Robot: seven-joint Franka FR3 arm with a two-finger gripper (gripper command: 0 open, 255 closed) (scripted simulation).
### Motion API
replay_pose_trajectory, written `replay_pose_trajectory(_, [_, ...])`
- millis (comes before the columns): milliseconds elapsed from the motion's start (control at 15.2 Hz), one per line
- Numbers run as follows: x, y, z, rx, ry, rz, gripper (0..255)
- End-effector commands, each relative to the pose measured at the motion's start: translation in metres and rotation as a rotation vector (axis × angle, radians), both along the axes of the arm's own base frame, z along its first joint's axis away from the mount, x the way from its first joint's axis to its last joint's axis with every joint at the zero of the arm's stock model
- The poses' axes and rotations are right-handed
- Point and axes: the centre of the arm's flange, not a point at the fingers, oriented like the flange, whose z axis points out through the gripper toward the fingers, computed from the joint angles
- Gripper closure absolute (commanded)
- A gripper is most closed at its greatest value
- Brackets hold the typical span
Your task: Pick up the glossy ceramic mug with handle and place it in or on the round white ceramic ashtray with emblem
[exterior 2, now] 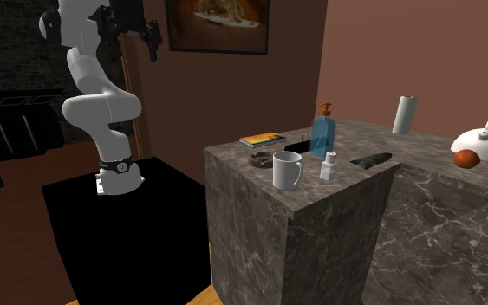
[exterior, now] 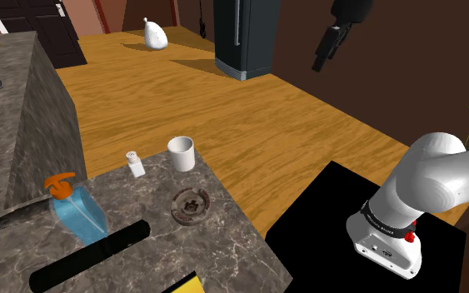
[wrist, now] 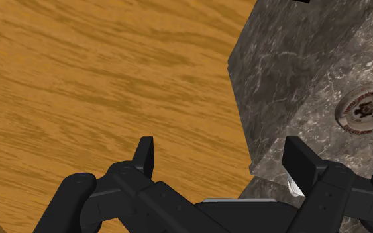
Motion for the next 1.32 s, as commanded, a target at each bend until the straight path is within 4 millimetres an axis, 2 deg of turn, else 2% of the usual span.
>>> replay_pose_trajectory(0, [0.000, 0.000, 0.000, 0.000, 0.000, 0.000, 0])
replay_pose_trajectory(1254, [0.140, 0.163, -0.130, -0.010, 0.021, 0.066, 0])
